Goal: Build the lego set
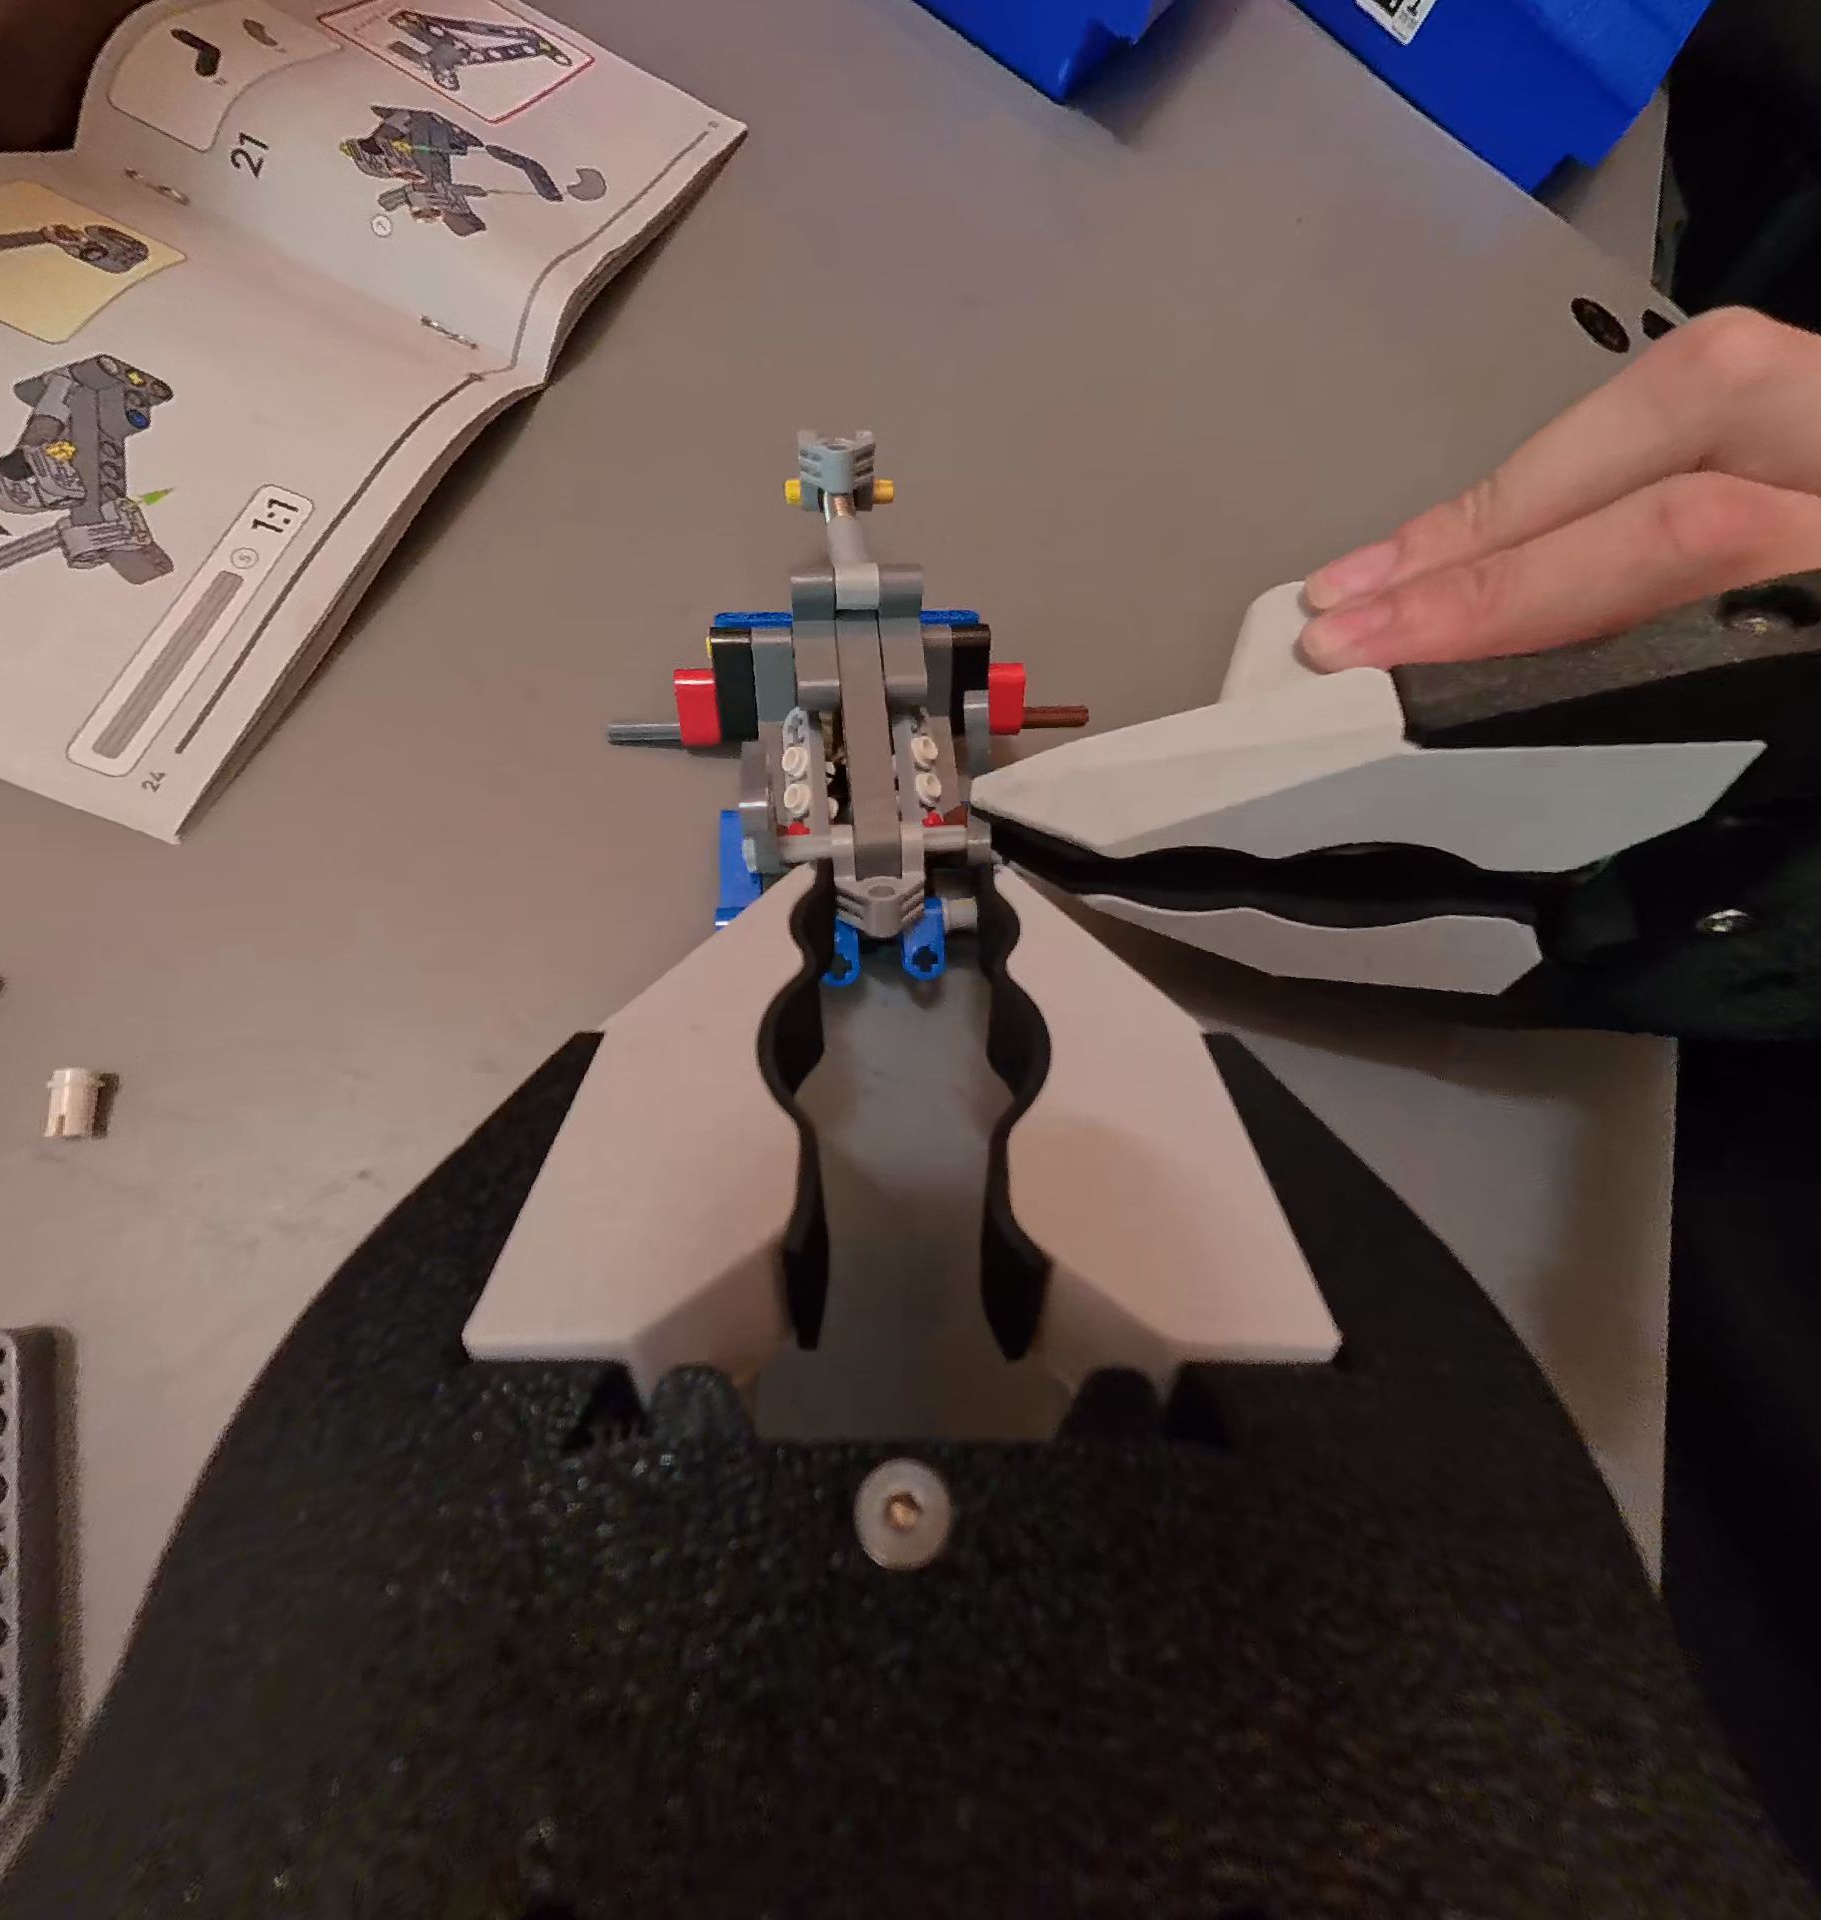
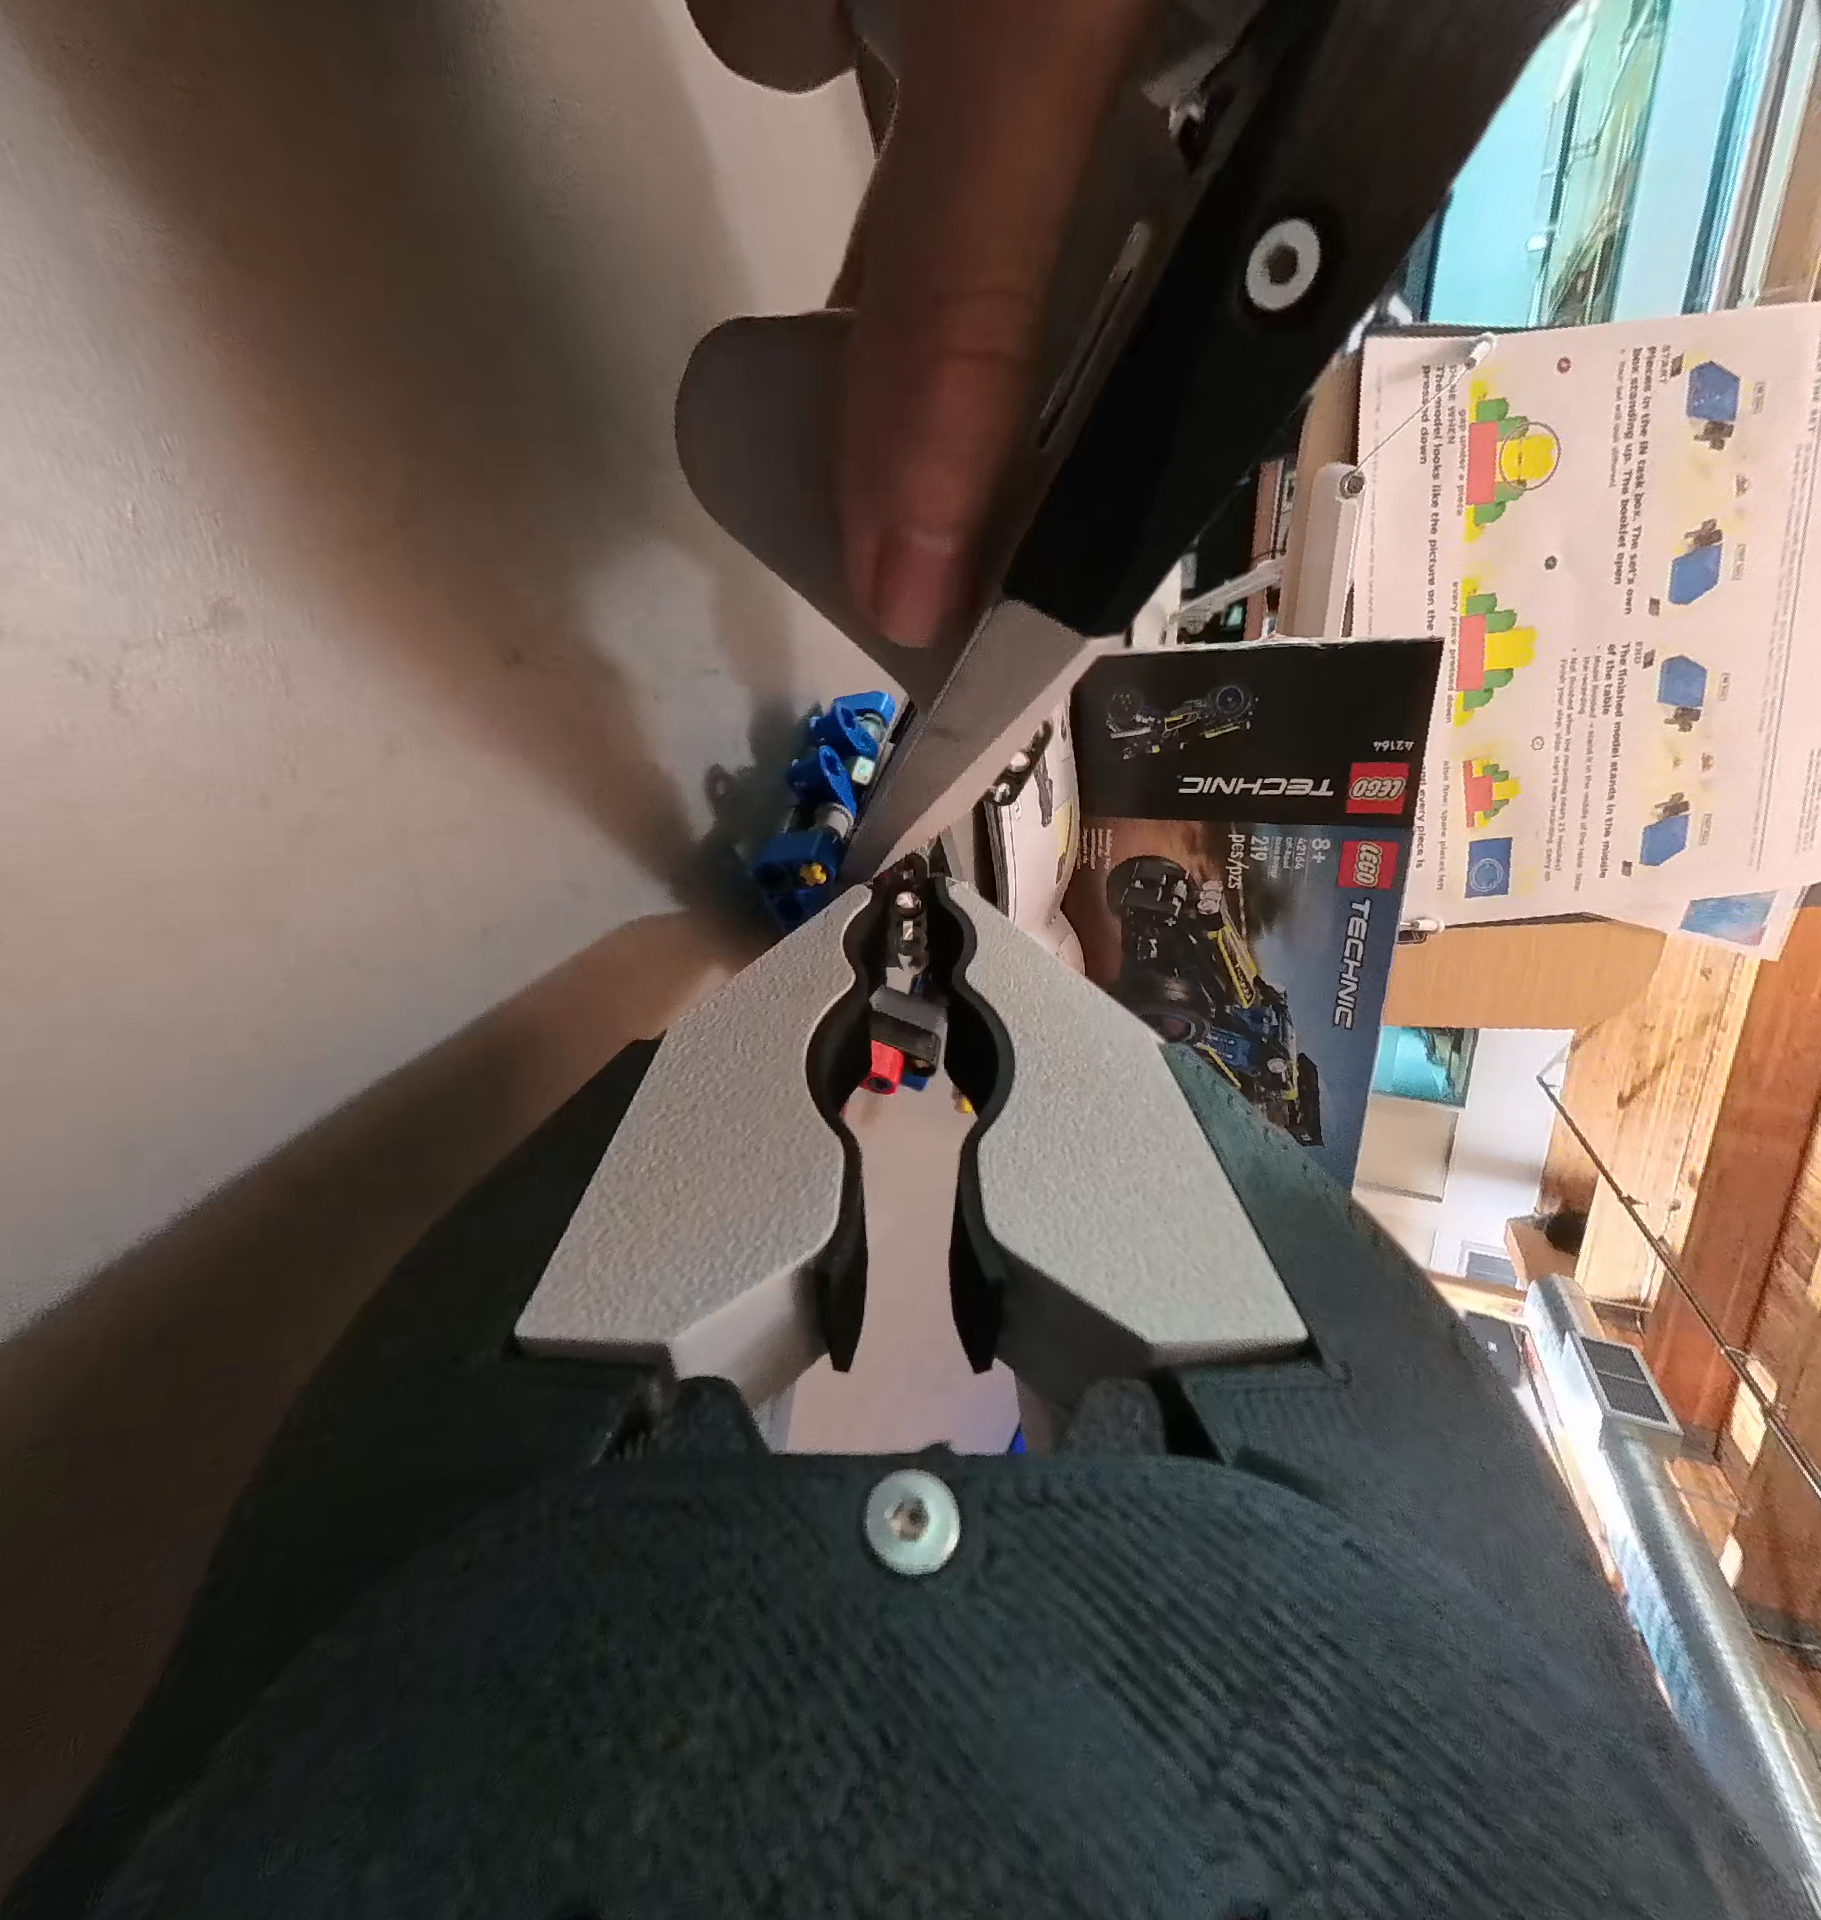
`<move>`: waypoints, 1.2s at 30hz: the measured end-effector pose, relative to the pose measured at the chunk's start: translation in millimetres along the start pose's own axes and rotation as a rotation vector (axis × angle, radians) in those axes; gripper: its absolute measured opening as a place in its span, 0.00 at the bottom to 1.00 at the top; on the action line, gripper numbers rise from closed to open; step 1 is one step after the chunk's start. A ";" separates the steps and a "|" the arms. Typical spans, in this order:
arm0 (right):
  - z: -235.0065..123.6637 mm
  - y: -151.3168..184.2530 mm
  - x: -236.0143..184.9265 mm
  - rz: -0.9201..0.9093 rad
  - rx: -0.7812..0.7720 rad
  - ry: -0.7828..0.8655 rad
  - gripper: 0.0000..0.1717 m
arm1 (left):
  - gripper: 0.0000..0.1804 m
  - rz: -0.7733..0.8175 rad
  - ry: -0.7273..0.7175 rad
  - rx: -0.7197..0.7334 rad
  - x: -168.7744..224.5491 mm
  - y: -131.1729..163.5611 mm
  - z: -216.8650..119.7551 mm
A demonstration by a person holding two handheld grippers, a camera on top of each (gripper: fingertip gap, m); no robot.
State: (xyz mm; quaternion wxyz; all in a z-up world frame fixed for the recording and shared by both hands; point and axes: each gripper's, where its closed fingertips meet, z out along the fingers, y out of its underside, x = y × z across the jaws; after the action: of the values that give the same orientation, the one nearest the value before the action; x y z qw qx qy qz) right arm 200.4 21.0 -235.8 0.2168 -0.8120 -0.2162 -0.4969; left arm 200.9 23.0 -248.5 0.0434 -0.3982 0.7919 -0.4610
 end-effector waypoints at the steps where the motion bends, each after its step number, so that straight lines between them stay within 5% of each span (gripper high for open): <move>1: 0.1 0.3 0.3 0.005 0.009 -0.003 0.03 | 0.13 0.001 -0.001 0.002 -0.1 -0.3 0.2; 16: 6.3 0.9 6.0 -0.021 0.103 -0.075 0.03 | 0.11 -0.034 0.060 -0.036 -0.1 -2.2 -1.5; 28: 9.2 6.0 7.2 0.119 0.202 -0.140 0.02 | 0.07 0.258 -0.034 -0.170 -8.2 -3.4 0.0; 36: 4.3 2.3 2.9 0.159 0.209 -0.140 0.02 | 0.07 0.125 -0.022 -0.194 -11.7 -6.5 2.0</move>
State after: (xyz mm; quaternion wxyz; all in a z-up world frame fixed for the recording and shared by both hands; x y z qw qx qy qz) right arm 206.0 22.0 -235.2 0.3232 -0.8322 -0.2164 -0.3950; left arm 213.5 27.9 -248.2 0.0421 -0.3556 0.8554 -0.3742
